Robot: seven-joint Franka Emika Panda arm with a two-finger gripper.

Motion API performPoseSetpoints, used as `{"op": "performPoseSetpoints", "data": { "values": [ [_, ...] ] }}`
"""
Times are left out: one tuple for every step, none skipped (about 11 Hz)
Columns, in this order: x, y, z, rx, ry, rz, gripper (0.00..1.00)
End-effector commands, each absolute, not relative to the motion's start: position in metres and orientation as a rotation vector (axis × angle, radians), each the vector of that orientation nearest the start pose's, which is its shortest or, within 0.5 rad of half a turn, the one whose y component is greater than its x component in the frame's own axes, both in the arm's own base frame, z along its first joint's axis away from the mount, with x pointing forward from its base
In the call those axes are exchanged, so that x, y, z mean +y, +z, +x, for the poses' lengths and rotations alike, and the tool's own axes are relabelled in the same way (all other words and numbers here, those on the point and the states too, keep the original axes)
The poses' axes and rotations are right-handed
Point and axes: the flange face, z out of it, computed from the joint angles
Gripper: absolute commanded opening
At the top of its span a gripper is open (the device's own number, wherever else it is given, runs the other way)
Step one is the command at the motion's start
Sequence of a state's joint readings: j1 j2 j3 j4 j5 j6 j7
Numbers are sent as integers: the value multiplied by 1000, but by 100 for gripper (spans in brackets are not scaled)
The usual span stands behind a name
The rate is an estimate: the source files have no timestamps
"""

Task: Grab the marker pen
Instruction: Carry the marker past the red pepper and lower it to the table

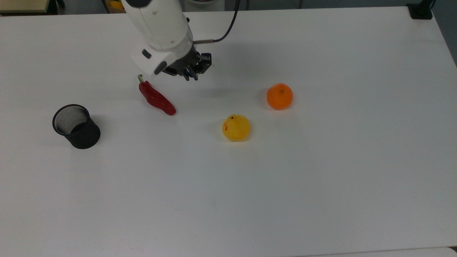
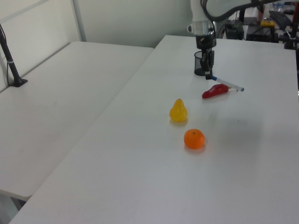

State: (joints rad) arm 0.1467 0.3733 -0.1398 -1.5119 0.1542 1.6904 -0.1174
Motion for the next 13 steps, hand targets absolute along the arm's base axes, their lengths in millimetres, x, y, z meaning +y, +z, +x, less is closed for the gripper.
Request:
{"op": "performPoseSetpoints", "data": {
  "values": [
    [46,395,651,-249,398,-3062,0],
    [49,386,652,-265,417,-3070,0],
    [49,377,652,-271,440,-3077,0],
    [57,365,653,-298,461,-3089,0],
    [61,354,658,-304,444,-3100,0],
    [65,340,659,-309,435,-3107,0],
    [70,333,660,-321,431,-3112,0],
    [70,330,661,-327,437,-3122,0],
    [71,326,661,-332,445,-3124,0],
    [71,325,661,-327,443,-3126,0],
    [71,321,662,-328,441,-3127,0],
    [71,320,662,-328,441,-3128,3],
    [71,320,663,-326,438,-3128,5]
  ]
}}
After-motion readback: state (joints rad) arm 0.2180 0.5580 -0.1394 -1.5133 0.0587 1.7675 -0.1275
